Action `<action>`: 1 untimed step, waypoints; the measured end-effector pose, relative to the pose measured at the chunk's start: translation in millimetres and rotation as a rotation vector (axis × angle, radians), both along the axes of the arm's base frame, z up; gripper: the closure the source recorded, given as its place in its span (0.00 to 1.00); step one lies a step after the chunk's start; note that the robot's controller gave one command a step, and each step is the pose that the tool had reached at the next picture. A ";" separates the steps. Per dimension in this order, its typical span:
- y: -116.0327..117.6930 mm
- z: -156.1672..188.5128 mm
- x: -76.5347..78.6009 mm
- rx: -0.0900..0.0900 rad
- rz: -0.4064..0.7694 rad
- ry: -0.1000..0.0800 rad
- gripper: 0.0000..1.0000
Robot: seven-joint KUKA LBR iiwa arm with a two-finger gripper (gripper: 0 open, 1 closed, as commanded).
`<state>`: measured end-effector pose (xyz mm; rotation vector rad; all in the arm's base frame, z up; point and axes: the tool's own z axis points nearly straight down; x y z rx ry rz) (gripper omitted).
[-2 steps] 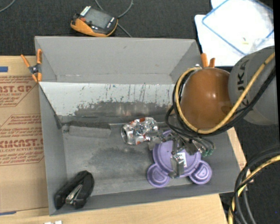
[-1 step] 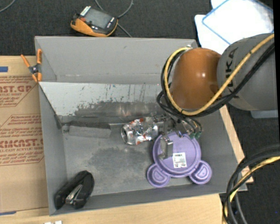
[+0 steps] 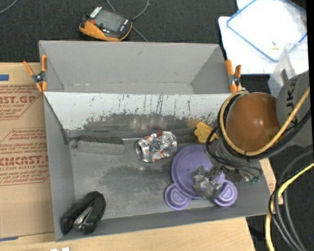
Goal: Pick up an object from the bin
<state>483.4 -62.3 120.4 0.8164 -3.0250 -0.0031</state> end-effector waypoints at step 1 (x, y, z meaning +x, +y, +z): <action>0.0 0.0 0.2 0.000 0.000 0.000 1.00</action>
Offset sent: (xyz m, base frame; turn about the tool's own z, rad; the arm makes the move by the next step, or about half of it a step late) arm 0.0689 0.0157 -0.0090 0.0903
